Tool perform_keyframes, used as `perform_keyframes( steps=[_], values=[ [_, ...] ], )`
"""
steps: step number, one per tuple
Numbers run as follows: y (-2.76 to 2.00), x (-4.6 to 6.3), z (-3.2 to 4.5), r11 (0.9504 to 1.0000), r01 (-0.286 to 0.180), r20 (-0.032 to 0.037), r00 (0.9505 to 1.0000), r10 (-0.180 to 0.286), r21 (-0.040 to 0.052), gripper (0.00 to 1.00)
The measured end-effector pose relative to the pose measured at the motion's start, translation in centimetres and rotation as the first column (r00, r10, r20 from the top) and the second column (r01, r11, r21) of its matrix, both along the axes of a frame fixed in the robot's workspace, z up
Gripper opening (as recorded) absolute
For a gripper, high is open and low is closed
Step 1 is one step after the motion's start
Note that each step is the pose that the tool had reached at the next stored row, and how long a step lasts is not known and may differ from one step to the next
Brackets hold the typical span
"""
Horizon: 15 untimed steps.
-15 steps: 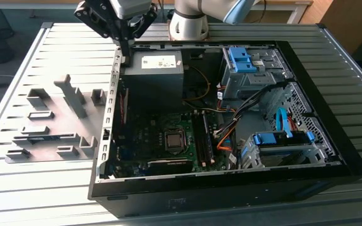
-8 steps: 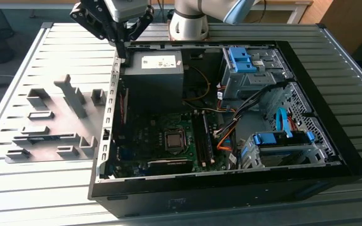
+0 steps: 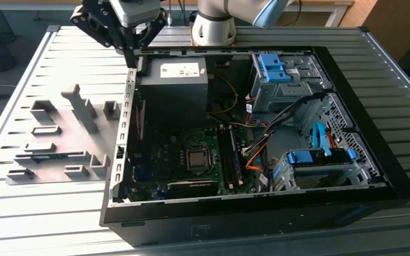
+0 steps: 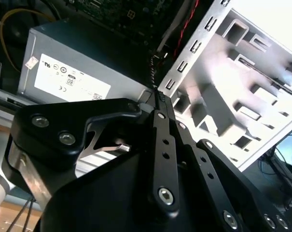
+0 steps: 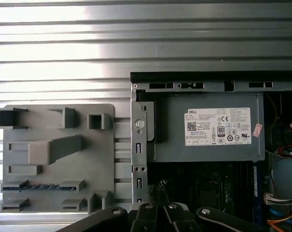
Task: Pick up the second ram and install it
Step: 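Reach for the second ram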
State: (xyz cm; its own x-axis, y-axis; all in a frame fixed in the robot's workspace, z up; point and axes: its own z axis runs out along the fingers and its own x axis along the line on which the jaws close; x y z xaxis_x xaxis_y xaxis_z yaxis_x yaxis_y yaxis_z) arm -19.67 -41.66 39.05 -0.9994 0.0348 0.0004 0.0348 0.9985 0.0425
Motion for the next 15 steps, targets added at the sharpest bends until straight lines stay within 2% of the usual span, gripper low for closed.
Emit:
perform_keyframes(
  steps=[5,15],
  values=[
    [-0.43,-1.3,-0.07,1.0000,-0.008,0.0000,1.0000,0.008,0.0000,0.11],
    [-0.80,-5.7,-0.13,0.9999,-0.010,0.0000,0.9999,0.010,0.0000,0.11]
  ],
)
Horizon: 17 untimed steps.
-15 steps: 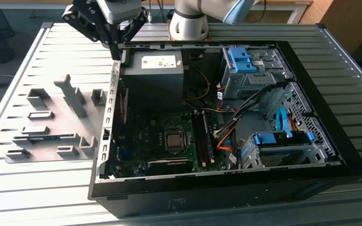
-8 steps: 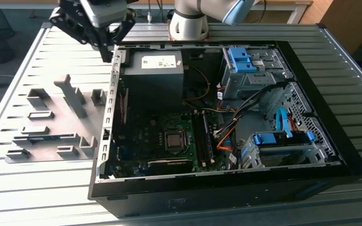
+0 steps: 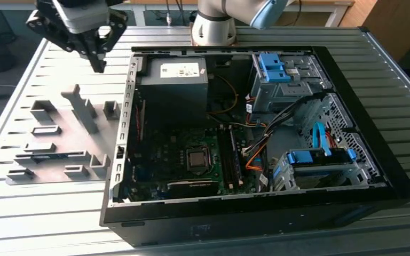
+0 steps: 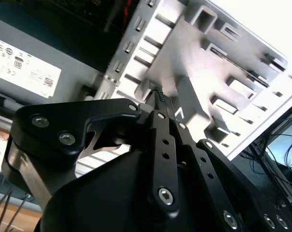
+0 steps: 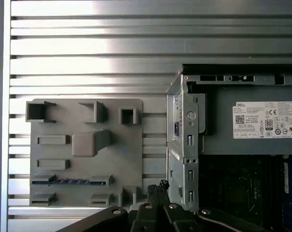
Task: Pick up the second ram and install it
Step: 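Reach for the second ram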
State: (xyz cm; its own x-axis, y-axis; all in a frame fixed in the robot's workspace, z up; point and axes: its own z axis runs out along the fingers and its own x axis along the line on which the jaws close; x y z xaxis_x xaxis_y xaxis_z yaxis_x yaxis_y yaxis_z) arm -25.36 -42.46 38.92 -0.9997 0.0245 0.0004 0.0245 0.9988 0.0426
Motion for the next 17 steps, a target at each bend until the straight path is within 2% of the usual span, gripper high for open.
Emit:
perform_keyframes(
  steps=[3,9,14,17],
  values=[
    [-0.02,-1.0,0.00,1.0000,0.000,0.0000,1.0000,0.000,0.0000,0.11],
    [-0.03,-1.4,0.00,1.0000,0.000,0.0000,1.0000,0.000,0.0000,0.11],
    [-0.23,-3.6,-0.01,1.0000,0.000,0.0001,1.0000,0.000,0.0000,0.11],
    [-0.75,-4.5,-0.03,1.0000,0.000,0.0001,1.0000,0.000,0.0001,0.11]
  ],
)
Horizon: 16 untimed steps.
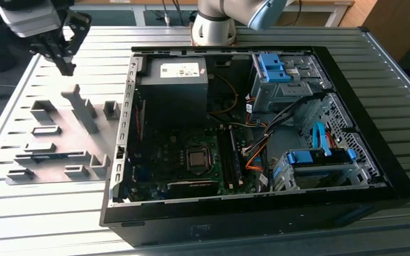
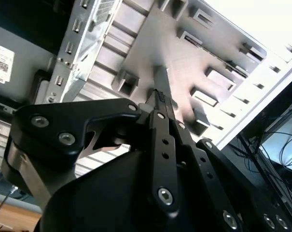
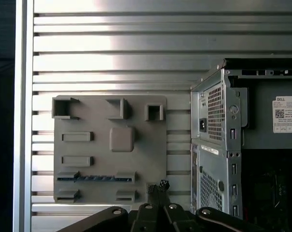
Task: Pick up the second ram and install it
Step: 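Reach for the second ram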
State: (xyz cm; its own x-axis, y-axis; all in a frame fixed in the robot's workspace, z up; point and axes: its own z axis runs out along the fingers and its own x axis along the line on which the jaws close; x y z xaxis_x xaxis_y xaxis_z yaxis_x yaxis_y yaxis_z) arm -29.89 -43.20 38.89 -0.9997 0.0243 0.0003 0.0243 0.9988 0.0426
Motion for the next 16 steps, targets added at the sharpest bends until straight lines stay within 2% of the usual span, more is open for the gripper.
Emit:
perform_keyframes(
  steps=[5,7,10,16],
  values=[
    [-1.28,-0.7,-0.08,1.0000,0.000,-0.0001,1.0000,0.000,-0.0001,0.11],
    [-1.65,-1.1,-0.12,1.0000,0.000,0.0000,1.0000,0.000,-0.0001,0.11],
    [-1.90,-2.0,-0.17,1.0000,-0.001,0.0000,1.0000,0.001,-0.0001,0.11],
    [-2.07,-4.3,-0.27,1.0000,-0.001,-0.0001,1.0000,0.001,-0.0002,0.11]
  ],
)
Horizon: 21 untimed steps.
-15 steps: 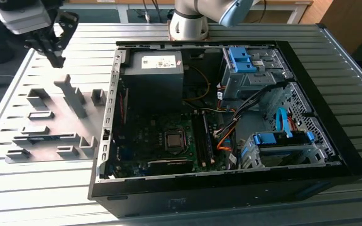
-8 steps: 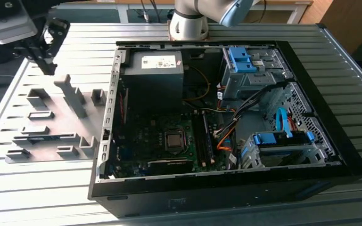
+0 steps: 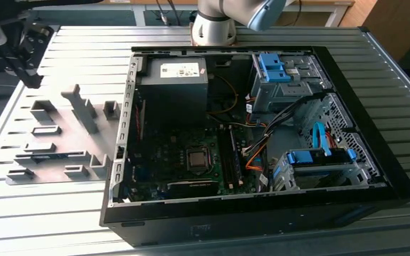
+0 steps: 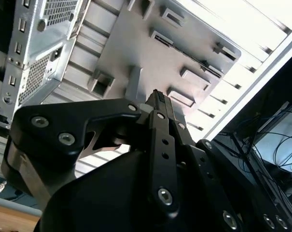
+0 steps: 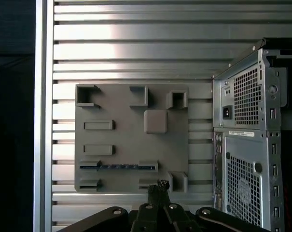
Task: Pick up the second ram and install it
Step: 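Reach for the second ram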
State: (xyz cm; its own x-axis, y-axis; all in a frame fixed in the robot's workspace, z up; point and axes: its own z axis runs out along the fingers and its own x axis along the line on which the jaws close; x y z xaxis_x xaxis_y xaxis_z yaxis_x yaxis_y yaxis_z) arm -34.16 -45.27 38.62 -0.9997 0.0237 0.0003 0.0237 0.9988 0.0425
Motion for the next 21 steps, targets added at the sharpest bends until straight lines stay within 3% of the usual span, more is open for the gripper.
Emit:
perform_keyframes(
  steps=[7,11,18,21],
  values=[
    [-0.09,-0.7,-0.05,1.0000,0.000,0.0000,1.0000,0.000,0.0000,0.11],
    [-0.19,-1.9,-0.06,1.0000,-0.001,0.0000,1.0000,0.001,0.0000,0.11],
    [-1.22,-3.5,-0.25,1.0000,-0.002,0.0001,1.0000,0.002,0.0001,0.11],
    [-1.31,-3.7,-0.26,1.0000,-0.003,0.0001,1.0000,0.003,0.0001,0.11]
  ],
)
